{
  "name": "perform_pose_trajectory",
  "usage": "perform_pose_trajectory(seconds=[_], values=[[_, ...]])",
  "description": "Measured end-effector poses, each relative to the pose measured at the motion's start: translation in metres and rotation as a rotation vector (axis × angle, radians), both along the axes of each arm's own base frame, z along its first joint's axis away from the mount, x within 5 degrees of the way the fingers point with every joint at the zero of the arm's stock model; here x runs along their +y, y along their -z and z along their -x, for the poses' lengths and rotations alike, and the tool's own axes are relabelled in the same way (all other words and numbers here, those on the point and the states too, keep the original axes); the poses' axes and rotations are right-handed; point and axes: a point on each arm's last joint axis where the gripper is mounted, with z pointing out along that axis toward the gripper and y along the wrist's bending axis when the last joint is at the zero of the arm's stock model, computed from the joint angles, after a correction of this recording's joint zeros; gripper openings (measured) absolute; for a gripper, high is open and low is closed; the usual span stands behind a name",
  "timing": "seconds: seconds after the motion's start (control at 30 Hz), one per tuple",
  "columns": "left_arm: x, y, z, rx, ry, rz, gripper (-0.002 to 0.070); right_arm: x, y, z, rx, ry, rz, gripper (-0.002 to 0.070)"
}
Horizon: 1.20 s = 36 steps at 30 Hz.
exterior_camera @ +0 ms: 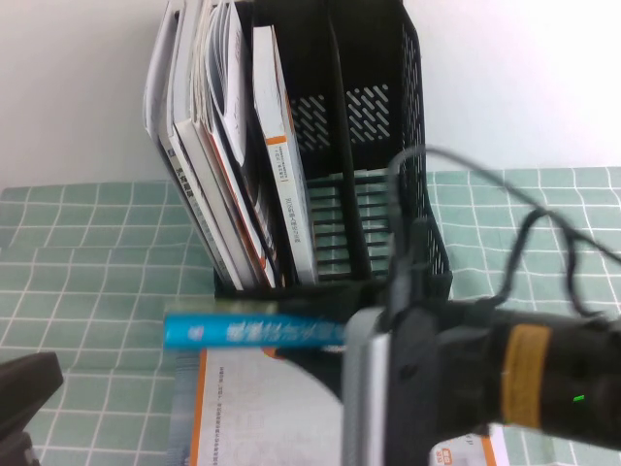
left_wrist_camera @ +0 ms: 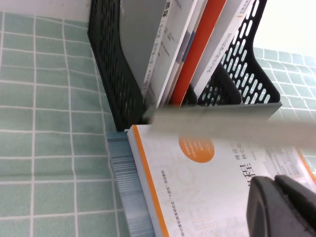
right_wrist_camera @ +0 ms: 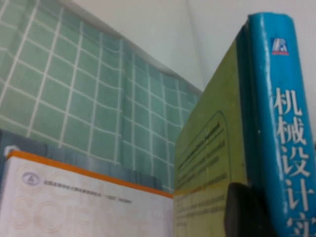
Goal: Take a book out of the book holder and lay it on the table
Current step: Place the picked book on the book
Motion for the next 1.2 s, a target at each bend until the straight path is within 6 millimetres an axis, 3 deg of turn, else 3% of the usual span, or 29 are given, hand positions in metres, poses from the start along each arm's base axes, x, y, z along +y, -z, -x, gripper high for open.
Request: perform_pose_trajectory(seconds=[0.23, 0.57, 0.97, 1.03, 1.2], values=[[0.001, 0.001, 0.002, -0.001, -0.003, 0.006, -0.0003, 0.02, 0.032, -0.009, -0.025, -0.082, 0.131, 0.0209], [0.001, 0.001, 0.002, -0.001, -0.003, 0.006, -0.0003, 0.02, 0.037, -0.015, -0.033, -0.044, 0.178, 0.0208], [0.001, 0.001, 0.002, 0.0, -0.003, 0.006, -0.0003, 0.036, 0.062, -0.021, 0.06, -0.078, 0.191, 0.022], [0.001, 0.001, 0.002, 0.001, -0.003, 0.005, -0.0003, 0.036, 0.062, -0.021, 0.102, -0.058, 0.171, 0.0272], [0.001, 0.002, 0.002, 0.005, -0.003, 0.003, -0.0003, 0.037, 0.073, -0.021, 0.194, -0.018, 0.167, 0.0484]])
